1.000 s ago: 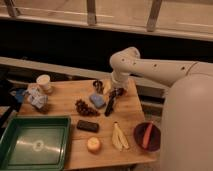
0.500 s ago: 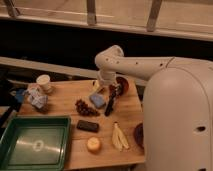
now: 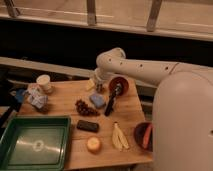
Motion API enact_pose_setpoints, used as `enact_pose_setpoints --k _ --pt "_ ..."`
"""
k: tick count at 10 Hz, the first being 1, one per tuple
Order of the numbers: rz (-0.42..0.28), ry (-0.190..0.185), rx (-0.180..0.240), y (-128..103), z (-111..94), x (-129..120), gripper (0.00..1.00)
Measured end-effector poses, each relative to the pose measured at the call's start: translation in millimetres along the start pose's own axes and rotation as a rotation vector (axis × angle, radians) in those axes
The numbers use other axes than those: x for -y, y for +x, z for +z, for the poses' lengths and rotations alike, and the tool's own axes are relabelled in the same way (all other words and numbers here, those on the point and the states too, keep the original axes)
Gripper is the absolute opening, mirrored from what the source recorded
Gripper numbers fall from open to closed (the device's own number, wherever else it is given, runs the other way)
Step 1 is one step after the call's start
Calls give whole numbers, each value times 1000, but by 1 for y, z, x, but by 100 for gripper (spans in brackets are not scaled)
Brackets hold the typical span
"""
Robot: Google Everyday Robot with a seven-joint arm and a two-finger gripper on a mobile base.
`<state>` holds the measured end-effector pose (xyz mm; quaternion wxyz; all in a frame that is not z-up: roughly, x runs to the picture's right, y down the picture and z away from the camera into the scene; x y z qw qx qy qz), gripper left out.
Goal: Place sponge in metal cup
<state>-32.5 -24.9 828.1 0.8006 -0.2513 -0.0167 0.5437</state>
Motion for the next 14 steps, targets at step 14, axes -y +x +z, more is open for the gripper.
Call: enact_pose_setpoints --k 14 --pt "2 -3 -199 10 86 8 80"
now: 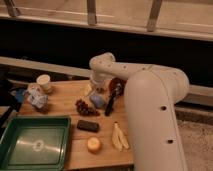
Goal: Place sponge in metal cup
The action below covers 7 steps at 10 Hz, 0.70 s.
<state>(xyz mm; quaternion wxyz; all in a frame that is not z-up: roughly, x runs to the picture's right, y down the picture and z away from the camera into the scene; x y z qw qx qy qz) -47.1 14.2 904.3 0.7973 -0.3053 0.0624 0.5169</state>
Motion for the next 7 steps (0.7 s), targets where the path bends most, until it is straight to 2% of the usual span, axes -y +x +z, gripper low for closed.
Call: enact_pose_setpoints --k 7 --pt "8 -26 -36 -7 23 2 80"
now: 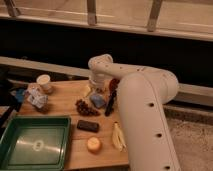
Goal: Place sponge in metal cup
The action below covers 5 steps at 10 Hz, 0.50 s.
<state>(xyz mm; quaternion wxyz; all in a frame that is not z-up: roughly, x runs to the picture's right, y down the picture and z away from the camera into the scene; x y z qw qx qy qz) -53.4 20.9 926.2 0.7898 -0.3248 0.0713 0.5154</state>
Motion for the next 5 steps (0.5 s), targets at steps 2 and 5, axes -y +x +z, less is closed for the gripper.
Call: enact_pose_setpoints --k 2,5 --pt "8 -15 -4 1 11 6 80" --pt "19 -46 2 -1 26 12 80"
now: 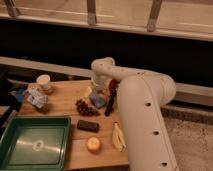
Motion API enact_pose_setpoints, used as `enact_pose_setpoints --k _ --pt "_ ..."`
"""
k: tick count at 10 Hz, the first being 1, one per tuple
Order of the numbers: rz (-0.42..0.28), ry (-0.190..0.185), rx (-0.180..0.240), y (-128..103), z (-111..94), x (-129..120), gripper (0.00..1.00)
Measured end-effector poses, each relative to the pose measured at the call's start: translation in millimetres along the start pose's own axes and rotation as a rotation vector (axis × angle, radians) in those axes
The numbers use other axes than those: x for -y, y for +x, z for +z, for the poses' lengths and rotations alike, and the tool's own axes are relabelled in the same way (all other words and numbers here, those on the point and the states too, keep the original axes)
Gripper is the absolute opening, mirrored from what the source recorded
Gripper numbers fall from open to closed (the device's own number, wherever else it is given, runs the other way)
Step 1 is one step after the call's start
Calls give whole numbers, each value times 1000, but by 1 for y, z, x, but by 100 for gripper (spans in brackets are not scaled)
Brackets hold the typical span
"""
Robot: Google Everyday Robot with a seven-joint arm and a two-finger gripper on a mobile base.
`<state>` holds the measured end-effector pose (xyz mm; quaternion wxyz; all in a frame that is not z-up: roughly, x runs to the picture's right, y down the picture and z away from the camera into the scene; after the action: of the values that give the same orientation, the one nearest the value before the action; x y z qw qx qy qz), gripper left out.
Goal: Place sponge in metal cup
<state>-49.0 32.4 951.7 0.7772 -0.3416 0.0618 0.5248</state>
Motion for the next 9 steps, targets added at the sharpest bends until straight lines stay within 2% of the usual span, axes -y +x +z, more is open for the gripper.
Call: enact_pose_setpoints --k 4,5,9 --pt "17 -34 0 3 15 4 80" --pt "19 -38 0 4 16 6 77" --pt "23 -37 -2 5 18 7 36"
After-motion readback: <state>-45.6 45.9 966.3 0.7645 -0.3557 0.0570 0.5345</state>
